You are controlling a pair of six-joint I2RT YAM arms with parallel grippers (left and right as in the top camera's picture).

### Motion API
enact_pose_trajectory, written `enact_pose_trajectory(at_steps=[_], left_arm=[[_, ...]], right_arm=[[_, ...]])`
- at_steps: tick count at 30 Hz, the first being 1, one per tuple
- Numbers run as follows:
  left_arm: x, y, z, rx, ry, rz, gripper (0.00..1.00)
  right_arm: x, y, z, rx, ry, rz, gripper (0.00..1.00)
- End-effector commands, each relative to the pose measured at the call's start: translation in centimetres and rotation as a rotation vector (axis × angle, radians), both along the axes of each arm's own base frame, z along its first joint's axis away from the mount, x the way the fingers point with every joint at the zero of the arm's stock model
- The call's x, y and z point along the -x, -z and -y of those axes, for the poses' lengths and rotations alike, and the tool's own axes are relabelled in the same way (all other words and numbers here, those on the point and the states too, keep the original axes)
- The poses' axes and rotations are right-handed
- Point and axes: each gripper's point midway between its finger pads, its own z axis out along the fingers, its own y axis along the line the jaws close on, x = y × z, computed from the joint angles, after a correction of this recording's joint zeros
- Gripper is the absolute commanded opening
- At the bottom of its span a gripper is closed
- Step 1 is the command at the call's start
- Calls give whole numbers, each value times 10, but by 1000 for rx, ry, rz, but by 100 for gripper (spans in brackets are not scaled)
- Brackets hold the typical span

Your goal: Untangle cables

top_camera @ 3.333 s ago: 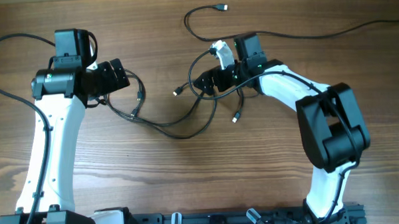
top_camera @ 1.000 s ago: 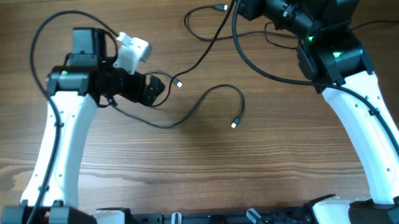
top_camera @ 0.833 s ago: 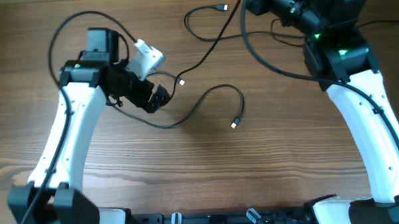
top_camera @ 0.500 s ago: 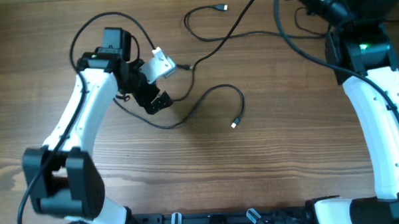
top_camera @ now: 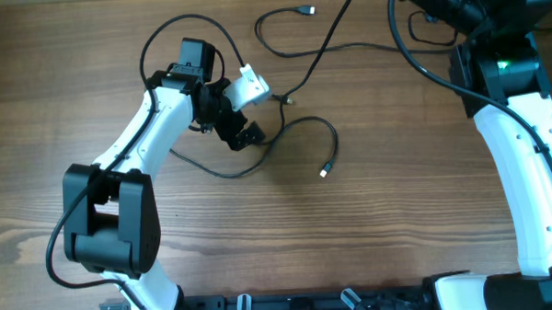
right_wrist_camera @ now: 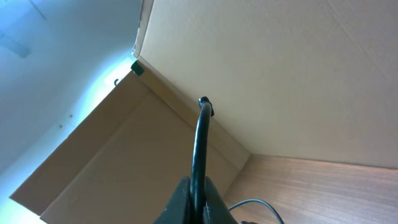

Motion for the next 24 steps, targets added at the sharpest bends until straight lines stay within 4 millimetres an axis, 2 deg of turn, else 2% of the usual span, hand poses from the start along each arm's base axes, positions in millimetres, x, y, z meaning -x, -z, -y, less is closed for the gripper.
enact_pose_trajectory(at_steps=[1, 6, 9, 15, 16, 17, 18, 21, 23, 24], left_arm=[[-2, 0, 8, 105, -277, -198, 99], [0, 0, 9, 181, -741, -522, 100], [6, -1, 20, 221, -984, -716, 100], [15, -5, 43, 245, -1045, -819, 100], [13, -6, 48, 261, -1075, -839, 88], [13, -8, 56, 278, -1144, -891, 83], [15, -7, 59, 279, -1194, -925, 87], [26, -6, 73, 264, -1347, -1054, 82], [38, -4, 80, 231, -1439, -1137, 72], [43, -3, 80, 214, -1477, -1168, 71]], right_arm=[[7, -16, 6, -10, -5, 25, 4], [-1, -12, 21, -10, 34, 0, 4], [-2, -11, 24, -9, 42, -1, 4], [-3, -11, 25, -8, 43, -2, 4], [-3, -11, 25, -9, 44, -3, 4], [-3, -11, 25, -11, 43, -4, 4], [-3, -12, 25, -23, 41, -16, 4], [-3, -16, 26, -66, 39, -42, 4], [-4, -23, 29, -87, 54, -29, 4], [-4, -27, 30, -96, 59, -11, 4]])
